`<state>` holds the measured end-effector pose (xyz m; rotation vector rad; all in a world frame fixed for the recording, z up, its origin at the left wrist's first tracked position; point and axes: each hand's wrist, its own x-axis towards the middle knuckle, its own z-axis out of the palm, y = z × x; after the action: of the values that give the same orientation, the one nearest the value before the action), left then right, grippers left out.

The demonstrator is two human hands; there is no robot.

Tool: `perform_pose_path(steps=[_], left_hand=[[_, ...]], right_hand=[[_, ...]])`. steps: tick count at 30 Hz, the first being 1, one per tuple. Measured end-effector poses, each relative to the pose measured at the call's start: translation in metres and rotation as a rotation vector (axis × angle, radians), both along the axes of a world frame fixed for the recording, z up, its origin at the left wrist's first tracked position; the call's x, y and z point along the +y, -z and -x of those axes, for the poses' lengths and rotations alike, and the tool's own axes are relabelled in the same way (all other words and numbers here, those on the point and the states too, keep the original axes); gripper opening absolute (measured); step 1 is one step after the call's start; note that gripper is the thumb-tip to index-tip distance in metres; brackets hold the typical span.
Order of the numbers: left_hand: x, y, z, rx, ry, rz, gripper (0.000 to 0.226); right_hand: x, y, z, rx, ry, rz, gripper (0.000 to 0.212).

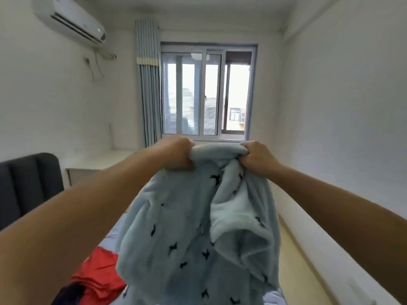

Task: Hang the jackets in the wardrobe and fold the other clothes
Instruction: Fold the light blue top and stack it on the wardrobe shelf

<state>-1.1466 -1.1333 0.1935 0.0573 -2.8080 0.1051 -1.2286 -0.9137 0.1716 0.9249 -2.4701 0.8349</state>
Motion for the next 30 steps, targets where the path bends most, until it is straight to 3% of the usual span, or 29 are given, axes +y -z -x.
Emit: perform_pose_path(steps=[2,6,8,11,14,17,18,20,22,24,26,30], left_hand=[[-0.008,0.013,-0.003,-0.079,-0.113,-0.037,0.018],[-0.014,0.008,-0.008,0.138,0.010,-0.761,0.014],[-0.003,-0.004,-0.009,0.225,0.109,-0.899,0.013],[0.022,-0.020,-0.007,0.267,0.235,-0.693,0.014],[0.025,-0.027,-0.010,0.276,0.211,-0.253,0.024],[0.007,-0.008,-0.011,0.044,0.064,-0.019,0.028],[0.001,0.005,-0.010,-0.024,0.022,-0.022,0.027],[-0.008,0.030,-0.007,0.007,0.025,-0.281,0.018],[-0.010,0.048,-0.006,0.262,0.027,-0.493,0.008],[-0.004,0.065,-0.008,0.535,-0.028,-0.421,0.025],[0.010,0.091,-0.017,0.675,-0.032,-0.461,0.033],[0.033,0.154,-0.037,0.615,-0.123,-0.660,0.033]], right_hand=[[0.002,-0.021,-0.002,0.023,0.028,0.005,0.016],[0.002,-0.035,-0.009,-0.025,0.113,-0.197,0.020],[-0.003,-0.028,-0.018,-0.079,0.041,-0.237,0.033],[-0.018,-0.016,-0.034,-0.225,-0.221,-0.048,0.038],[-0.019,-0.018,-0.027,-0.086,-0.121,0.060,0.017],[-0.008,-0.026,-0.016,0.016,-0.056,0.165,0.014],[-0.005,-0.029,-0.013,0.029,-0.051,0.207,0.016],[-0.004,-0.028,-0.010,0.003,-0.049,0.266,0.017],[-0.007,-0.021,-0.009,-0.123,-0.080,0.330,0.017],[-0.012,-0.011,-0.009,-0.285,-0.125,0.457,0.022],[-0.018,0.000,-0.008,-0.381,-0.143,0.551,0.021],[-0.026,0.012,-0.009,-0.416,-0.201,0.606,0.022]])
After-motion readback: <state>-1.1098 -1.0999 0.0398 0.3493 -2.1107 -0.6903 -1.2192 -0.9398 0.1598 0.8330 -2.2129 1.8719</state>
